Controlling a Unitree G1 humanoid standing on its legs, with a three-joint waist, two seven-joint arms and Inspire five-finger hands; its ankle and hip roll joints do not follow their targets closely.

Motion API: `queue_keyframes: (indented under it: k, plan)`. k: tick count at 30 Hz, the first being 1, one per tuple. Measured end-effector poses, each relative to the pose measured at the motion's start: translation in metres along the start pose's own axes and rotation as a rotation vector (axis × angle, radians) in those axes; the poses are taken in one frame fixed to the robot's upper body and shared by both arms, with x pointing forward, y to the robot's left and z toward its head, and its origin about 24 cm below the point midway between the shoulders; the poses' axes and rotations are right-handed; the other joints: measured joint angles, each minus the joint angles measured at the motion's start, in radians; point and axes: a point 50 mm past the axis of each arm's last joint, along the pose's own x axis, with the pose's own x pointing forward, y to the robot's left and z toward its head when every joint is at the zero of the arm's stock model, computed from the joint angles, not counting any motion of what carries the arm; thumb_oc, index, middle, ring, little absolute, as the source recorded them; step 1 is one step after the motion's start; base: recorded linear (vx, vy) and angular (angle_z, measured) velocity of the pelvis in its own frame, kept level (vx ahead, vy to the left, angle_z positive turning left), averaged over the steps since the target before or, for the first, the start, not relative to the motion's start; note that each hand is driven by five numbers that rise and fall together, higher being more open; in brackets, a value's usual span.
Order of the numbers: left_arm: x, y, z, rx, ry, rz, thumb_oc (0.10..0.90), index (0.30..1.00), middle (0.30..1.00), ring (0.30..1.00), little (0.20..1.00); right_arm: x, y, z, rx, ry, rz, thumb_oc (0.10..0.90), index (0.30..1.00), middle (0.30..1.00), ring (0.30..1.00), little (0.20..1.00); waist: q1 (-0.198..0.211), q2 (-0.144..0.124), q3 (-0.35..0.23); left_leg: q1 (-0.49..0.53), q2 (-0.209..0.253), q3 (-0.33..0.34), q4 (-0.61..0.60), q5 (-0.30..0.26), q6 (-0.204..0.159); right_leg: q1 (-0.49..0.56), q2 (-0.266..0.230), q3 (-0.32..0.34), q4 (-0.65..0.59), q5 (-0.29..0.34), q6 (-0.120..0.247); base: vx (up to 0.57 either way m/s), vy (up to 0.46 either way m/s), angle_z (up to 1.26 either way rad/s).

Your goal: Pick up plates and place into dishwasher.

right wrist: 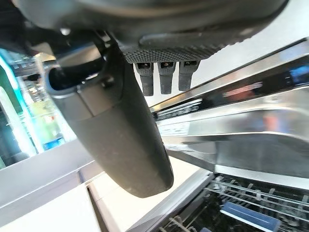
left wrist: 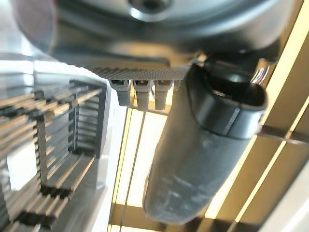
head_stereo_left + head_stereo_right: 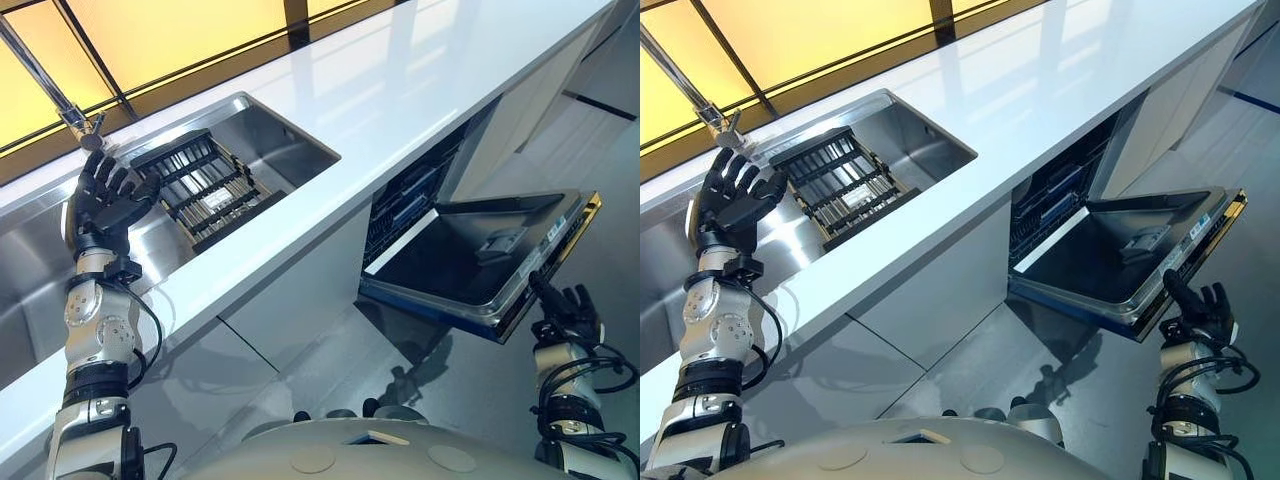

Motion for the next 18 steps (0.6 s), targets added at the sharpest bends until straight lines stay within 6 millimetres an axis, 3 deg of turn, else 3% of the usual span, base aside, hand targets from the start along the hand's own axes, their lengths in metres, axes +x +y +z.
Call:
queue_keyframes:
  k: [18]
  plan:
    - [0.001, 0.001, 0.002, 0.026, 0.004, -0.003, 0.8, 0.9, 0.9, 0.9, 0.9, 0.002, -0.02, -0.011, 0.104, 0.068, 0.004, 0.8, 0.9, 0.9, 0.9, 0.9, 0.025, -0.002, 0.001, -0.004, -0.003, -0.033, 0.0, 0.007, 0.003, 0.007, -0.006, -0.035, -0.001, 0.003, -0.005, 0.03, 0.003, 0.05]
